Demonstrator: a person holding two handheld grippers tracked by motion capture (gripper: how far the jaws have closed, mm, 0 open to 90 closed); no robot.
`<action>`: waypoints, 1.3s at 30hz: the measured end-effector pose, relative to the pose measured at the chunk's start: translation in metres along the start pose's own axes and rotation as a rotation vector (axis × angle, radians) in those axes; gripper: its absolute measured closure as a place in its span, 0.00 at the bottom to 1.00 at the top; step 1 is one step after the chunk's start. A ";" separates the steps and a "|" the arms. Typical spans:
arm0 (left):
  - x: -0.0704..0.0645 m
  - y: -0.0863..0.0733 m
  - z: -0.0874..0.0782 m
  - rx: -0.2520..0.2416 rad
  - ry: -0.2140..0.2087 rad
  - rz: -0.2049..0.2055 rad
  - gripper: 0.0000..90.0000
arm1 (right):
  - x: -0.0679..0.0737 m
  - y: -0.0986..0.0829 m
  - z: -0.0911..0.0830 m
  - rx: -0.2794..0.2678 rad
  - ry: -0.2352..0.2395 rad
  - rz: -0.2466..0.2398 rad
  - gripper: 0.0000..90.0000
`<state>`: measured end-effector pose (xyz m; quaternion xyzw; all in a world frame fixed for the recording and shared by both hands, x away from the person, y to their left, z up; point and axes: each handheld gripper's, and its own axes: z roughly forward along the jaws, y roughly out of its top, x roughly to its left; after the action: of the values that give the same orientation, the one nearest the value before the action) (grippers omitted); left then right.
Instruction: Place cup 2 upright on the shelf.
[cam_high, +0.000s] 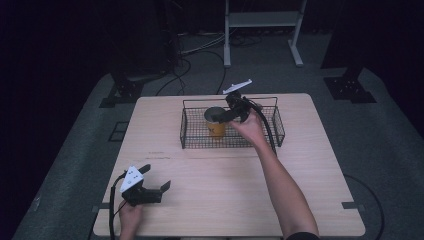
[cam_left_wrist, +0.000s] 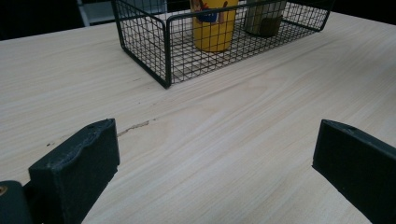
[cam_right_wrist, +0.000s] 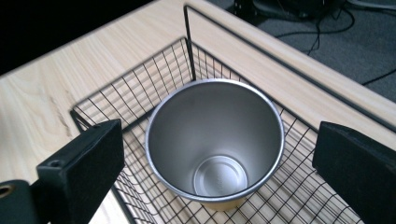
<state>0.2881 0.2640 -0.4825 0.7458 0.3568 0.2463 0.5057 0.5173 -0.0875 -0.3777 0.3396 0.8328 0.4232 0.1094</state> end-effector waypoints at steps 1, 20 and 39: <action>0.000 0.000 0.000 0.000 0.000 -0.001 0.00 | 0.000 0.000 -0.004 -0.006 -0.001 0.001 0.02; -0.001 0.000 0.000 0.005 -0.001 0.003 0.00 | -0.005 -0.016 -0.049 -0.014 -0.010 -0.018 0.02; -0.001 0.000 0.000 0.007 0.001 0.006 0.00 | -0.009 -0.048 -0.082 0.009 -0.004 -0.006 0.05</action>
<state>0.2873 0.2633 -0.4827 0.7484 0.3557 0.2471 0.5023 0.4628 -0.1646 -0.3652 0.3383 0.8356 0.4184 0.1108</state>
